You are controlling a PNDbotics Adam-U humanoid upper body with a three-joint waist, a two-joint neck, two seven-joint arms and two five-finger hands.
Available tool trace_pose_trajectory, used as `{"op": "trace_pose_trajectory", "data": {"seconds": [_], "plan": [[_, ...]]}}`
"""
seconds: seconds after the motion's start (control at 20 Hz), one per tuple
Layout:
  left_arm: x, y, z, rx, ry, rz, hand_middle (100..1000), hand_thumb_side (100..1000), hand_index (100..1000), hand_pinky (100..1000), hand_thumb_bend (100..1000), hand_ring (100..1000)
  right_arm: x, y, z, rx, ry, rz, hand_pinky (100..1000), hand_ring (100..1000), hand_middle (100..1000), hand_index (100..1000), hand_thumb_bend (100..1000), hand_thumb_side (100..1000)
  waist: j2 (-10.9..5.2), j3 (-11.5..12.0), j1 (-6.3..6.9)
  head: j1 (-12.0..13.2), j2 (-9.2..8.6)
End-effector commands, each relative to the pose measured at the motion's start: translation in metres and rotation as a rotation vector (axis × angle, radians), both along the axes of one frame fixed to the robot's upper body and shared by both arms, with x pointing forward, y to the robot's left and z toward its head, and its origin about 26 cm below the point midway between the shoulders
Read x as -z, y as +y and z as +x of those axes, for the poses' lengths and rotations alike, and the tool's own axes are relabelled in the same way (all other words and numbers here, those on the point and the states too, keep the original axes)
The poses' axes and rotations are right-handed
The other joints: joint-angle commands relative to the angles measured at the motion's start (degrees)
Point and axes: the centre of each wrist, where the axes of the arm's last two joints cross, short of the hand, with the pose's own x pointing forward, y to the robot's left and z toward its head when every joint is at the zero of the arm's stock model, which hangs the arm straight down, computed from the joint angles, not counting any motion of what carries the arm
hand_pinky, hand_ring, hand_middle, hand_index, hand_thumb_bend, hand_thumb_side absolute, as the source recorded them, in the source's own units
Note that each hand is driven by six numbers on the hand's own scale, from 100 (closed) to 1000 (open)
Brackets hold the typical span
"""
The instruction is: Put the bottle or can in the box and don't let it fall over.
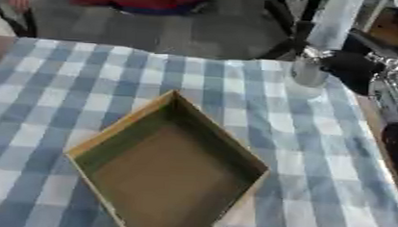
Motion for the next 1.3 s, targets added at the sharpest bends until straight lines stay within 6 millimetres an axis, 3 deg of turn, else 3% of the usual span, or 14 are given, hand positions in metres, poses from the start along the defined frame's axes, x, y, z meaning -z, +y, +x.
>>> {"op": "trace_pose_trajectory", "data": {"seconds": [0.05,0.7,1.3], "plan": [[-0.009,0.006,-0.002,-0.017,-0.024,0.021,778,618,910,1000,106,640,-0.024,0.007,-0.008,-0.001,-0.026,-0.022,912,1000,1000,104,100,100,-1.82,-0.16,0.01,-0.02,0.52],[-0.005,0.014,-0.004,-0.075,-0.013,0.008,776,615,910,1000,106,639,-0.037,0.090,-0.016,-0.100,-0.001,-0.050,908,1000,1000,107,100,100,-3.65,0.00,-0.49,-0.95,2.61],[0.000,0.031,-0.007,-0.209,-0.014,-0.050,776,620,911,1000,101,638,-0.024,0.157,-0.054,-0.183,0.031,-0.007,894,1000,1000,109,100,100,-3.55,0.29,-0.77,-1.21,2.87]]}}
